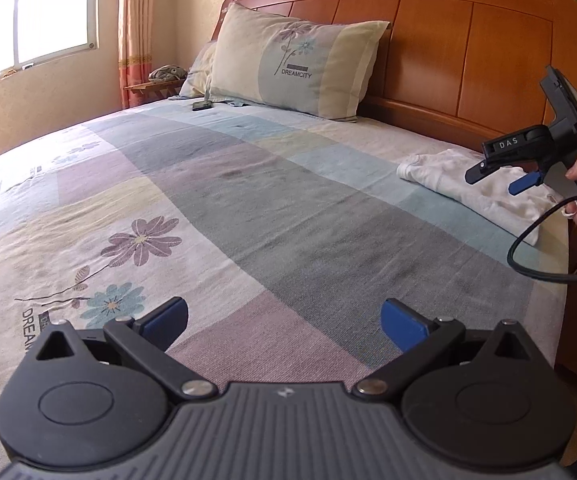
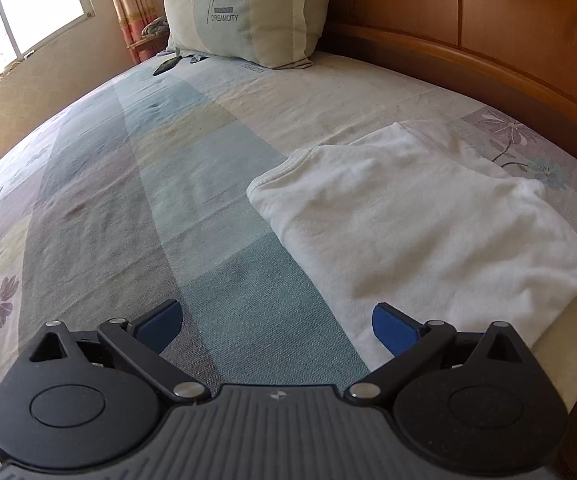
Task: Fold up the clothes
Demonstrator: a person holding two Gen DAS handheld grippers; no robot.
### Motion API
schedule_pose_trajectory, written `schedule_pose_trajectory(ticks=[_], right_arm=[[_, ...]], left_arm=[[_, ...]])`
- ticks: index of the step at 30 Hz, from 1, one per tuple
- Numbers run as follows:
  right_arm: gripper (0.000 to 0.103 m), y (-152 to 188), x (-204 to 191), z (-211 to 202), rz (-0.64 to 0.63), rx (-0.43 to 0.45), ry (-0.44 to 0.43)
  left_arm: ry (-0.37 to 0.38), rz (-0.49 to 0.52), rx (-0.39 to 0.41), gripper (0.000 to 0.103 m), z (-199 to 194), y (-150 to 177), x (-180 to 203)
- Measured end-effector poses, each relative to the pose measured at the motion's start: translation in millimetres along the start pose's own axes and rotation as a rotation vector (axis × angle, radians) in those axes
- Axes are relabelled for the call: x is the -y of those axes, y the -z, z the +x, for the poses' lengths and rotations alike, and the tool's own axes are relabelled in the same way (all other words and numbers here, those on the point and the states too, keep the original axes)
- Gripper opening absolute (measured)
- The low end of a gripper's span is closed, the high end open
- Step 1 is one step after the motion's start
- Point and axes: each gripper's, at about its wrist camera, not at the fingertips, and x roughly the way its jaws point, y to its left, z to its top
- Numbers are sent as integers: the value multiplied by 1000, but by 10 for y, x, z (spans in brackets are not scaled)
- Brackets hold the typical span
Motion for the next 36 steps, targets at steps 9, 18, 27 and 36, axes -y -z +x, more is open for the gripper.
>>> schedule_pose_trajectory(ticks=[9, 18, 27, 36], right_arm=[[103, 456, -260, -745, -37, -47, 77], [103, 735, -342, -1168, -65, -26, 150], [103, 1048, -209, -1371, -1, 1, 189], [103, 1128, 52, -1415, 21, 26, 177]], left_arm=[[152, 83, 14, 102, 192, -330, 353], [255, 115, -7, 102, 328, -537, 734], [234, 247, -36, 102, 359, -703, 1202], [229, 218, -56, 102, 469, -941, 1557]])
